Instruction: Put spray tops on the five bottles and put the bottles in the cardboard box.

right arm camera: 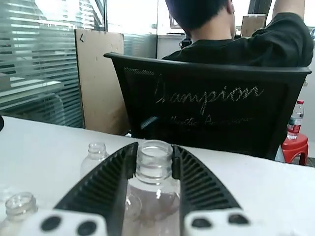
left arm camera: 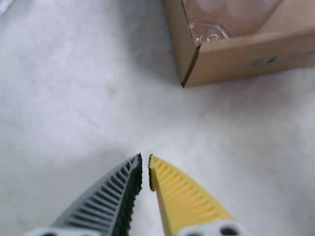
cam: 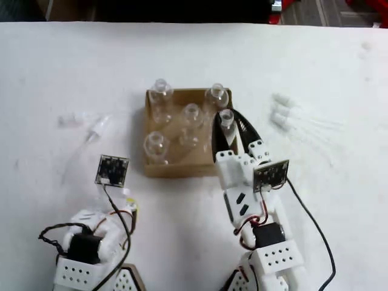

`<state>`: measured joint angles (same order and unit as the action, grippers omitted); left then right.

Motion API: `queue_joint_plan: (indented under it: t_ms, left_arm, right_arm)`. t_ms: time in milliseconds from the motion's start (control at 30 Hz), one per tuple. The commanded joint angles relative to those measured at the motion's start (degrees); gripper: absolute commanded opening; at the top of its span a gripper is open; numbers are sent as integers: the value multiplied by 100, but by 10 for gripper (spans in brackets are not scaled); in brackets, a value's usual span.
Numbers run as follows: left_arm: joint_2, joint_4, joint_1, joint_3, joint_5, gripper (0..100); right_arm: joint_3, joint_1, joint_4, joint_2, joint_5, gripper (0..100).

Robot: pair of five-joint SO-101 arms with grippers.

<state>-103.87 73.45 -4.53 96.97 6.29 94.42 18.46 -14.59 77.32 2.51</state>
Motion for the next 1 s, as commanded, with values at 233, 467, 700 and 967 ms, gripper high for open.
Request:
queue_joint_plan:
  t_ms: [233,467,700,967]
  left_arm:
    - [-48,35,-75,0,79,31]
    - [-48,35,-75,0,79,31]
    - [-48,35,-75,0,79,31]
    - [-48,35,-75,0,79,31]
  right_arm:
    - [211,-13,-479,48,-53,16]
    - [-9,-13,-673,-1121,-53,16]
    - [-193,-4,-1833,-2818,-53,16]
    - [53,-13,-2246,-3090,-44,16]
